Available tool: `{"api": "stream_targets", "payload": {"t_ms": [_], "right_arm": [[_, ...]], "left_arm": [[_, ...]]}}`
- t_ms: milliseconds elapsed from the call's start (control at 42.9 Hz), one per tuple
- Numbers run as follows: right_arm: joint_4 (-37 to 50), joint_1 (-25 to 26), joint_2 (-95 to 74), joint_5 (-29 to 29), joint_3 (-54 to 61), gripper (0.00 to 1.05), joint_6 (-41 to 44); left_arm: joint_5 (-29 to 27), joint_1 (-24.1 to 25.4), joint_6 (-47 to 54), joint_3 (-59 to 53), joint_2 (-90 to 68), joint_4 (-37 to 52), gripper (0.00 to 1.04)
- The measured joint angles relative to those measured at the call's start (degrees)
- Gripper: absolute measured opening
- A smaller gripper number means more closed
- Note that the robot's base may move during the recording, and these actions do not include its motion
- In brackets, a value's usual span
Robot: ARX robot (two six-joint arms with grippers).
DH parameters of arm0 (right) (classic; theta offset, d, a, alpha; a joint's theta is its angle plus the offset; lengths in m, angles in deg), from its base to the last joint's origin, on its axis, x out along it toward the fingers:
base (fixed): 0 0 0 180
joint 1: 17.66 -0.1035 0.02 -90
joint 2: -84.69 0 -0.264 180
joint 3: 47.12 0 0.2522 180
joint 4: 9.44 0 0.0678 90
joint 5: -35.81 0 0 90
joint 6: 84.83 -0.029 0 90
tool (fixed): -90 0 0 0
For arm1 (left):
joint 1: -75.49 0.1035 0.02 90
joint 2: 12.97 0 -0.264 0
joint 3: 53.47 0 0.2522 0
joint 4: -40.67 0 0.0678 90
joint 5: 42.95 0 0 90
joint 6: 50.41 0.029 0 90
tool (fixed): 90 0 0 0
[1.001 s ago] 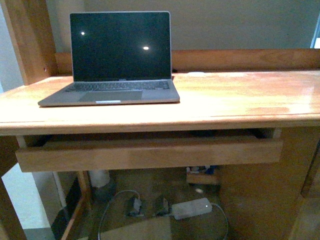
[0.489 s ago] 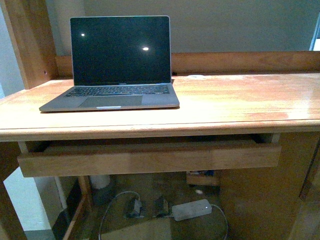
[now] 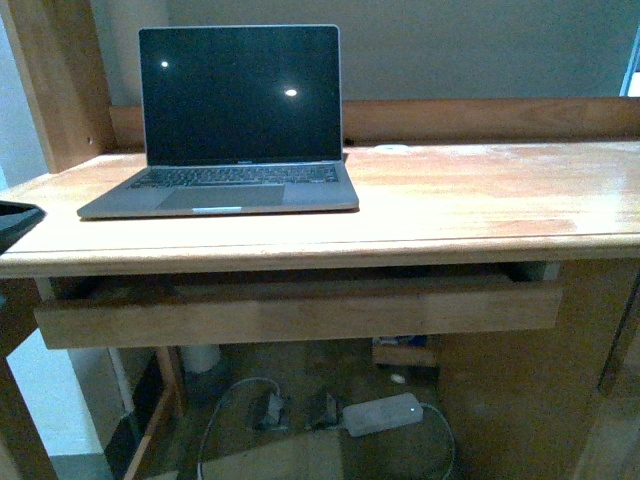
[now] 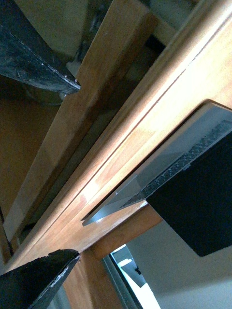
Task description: Place mouse
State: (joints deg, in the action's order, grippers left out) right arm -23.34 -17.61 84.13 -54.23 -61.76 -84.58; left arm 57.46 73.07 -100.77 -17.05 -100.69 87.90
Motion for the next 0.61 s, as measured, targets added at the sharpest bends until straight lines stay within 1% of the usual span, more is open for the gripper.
{"api": "stream_targets", "payload": {"t_ms": [70,140,419,489,605], "right_arm": [[0.0,0.0,0.0,0.0,0.0,0.98,0.0],[0.0,0.0,0.0,0.0,0.0,0.98,0.0],[0.0,0.0,0.0,0.0,0.0,0.98,0.0],[0.0,0.0,0.0,0.0,0.0,0.98,0.0],[0.0,0.0,0.0,0.0,0.0,0.98,0.0]], "left_arm": [[-0.1,-0.5,-3.2,2.1,-7.0,2.4,0.98],[-0.1,-0.5,-4.9,1.5,-9.6,1.6,0.98],[-0.2,-0.5,-6.7,1.1,-9.2,2.1,0.98],[0.7,-0.5,-7.6,2.5,-11.6,4.9,0.98],[1.2,0.0,-12.8,7.0,-20.3,7.8,0.98]]}}
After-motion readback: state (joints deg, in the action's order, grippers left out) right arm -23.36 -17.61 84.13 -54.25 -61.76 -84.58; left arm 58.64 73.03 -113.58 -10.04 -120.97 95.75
